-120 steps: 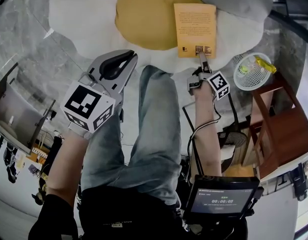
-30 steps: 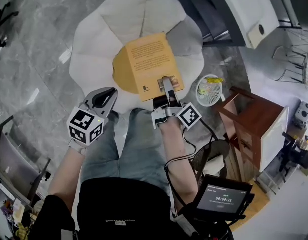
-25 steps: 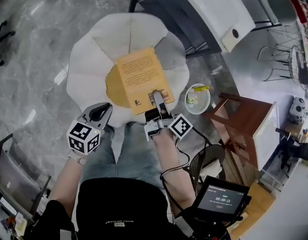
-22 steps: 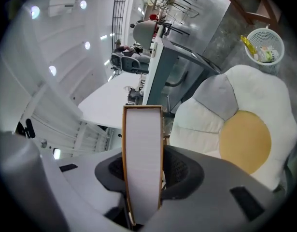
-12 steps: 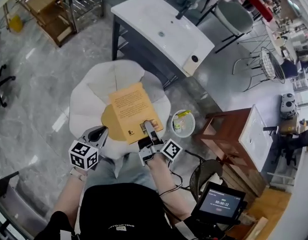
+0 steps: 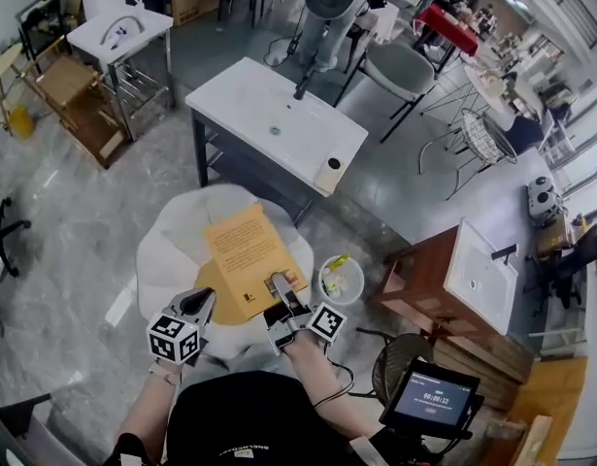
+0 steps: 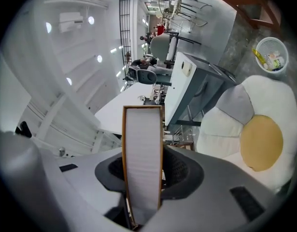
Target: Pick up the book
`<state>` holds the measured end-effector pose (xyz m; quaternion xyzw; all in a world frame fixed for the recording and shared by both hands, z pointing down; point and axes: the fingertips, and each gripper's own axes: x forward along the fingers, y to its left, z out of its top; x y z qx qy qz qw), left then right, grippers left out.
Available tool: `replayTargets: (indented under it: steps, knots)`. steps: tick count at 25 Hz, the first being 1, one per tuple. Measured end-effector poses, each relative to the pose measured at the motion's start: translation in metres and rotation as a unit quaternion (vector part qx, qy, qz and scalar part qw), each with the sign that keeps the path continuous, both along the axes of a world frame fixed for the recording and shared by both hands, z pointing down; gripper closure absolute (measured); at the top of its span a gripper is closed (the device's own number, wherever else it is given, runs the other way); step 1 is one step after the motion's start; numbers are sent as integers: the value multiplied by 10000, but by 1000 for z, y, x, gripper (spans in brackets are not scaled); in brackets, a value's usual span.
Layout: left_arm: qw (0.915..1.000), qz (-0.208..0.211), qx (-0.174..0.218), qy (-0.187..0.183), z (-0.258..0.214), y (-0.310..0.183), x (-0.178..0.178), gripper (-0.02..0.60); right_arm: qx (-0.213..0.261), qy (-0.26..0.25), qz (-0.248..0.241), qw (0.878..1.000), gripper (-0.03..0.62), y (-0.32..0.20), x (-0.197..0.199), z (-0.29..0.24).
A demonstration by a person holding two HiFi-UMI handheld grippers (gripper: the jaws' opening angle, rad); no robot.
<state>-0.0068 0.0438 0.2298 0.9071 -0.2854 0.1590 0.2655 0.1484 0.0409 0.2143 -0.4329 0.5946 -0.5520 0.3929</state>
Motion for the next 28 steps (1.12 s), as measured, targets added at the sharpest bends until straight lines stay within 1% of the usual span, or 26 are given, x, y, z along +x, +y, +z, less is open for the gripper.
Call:
replayTargets:
  steps: [3,6,11,17,23,28]
  knots:
    - [9999,82,55,74,-18,-9,1,563,170,-29,27,9998,432,-7,-4,-25]
    - [9996,181,198,83,-41,-13,10,563,355,-34,21,9994,433,-8,0,-51]
    - [9989,168,393,191,-87,-20,28,563,634,-6,-66,9980,433,-9,9,-95]
    - [9973,250,638,267,-116,-34,31,563,877,47,-93,9961,431,-16,12,-116]
    - [9963,159,771,343,-132,-45,24,563,999,162,-74,9948,433,-22,18,-121]
    - [9955,177,869,346,-142,-55,25,563,1146,119,-47,9933,432,-30,18,-132]
